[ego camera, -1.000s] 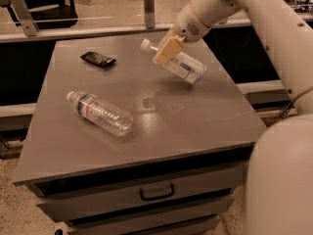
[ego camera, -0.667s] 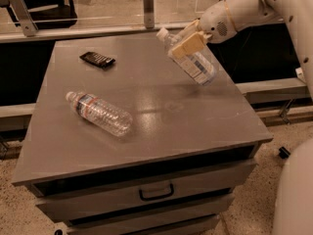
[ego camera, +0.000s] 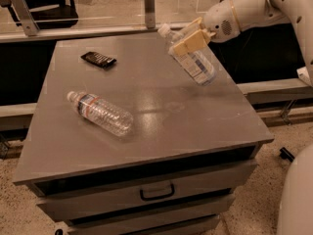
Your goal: Place blue plastic bottle upright
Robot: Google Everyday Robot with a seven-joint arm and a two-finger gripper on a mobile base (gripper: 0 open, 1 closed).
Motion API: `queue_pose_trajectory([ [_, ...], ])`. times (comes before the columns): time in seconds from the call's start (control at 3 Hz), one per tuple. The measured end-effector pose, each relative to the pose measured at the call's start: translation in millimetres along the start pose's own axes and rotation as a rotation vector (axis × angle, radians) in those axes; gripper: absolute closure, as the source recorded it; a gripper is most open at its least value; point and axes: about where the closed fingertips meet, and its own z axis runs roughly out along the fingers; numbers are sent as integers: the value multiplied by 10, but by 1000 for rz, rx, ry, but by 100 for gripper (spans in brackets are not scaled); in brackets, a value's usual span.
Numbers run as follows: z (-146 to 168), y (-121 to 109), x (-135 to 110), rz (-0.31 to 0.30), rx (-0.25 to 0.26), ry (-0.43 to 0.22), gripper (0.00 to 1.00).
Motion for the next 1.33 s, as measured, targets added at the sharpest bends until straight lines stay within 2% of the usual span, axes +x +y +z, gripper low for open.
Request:
queue_pose_trajectory([
  [0.33,-52,-9,-84,10,-19,-158,100],
  [0.67,-188,-30,-169,24,-53,-464,100],
  [1.0,-378,9,-263,-12,-72,-715,100],
  [1.33,-373,58,-363,-32,-86,-743,100],
])
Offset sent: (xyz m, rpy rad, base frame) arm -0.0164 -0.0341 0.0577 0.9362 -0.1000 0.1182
